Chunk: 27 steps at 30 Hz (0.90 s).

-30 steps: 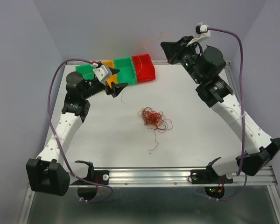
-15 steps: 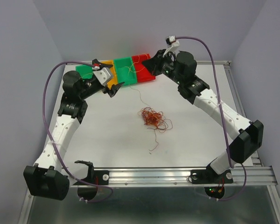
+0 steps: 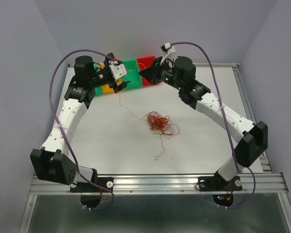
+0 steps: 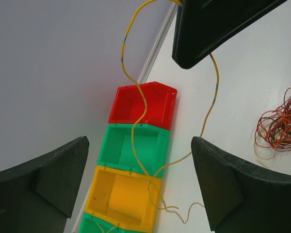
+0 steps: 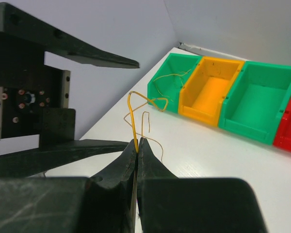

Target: Untangle the cables

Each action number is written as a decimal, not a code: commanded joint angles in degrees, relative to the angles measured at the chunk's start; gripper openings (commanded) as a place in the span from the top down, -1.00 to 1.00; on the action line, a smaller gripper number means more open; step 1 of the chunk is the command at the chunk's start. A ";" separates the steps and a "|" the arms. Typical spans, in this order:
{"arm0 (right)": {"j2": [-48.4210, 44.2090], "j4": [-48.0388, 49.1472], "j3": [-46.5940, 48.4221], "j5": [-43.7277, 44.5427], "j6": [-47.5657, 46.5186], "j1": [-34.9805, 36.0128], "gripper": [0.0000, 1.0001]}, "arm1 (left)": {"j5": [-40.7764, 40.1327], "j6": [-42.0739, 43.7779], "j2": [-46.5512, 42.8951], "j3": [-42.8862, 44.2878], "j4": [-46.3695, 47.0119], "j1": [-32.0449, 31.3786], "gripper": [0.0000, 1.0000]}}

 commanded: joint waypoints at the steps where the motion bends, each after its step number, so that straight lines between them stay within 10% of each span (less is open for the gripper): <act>1: -0.55 1.88 0.83 -1.56 -1.54 1.24 0.99 | -1.70 2.98 3.03 4.28 -3.27 -1.91 -0.98; 27: -1.70 1.53 -0.40 -1.12 -5.58 1.42 0.99 | 4.10 10.36 7.95 13.32 -17.59 1.60 -0.87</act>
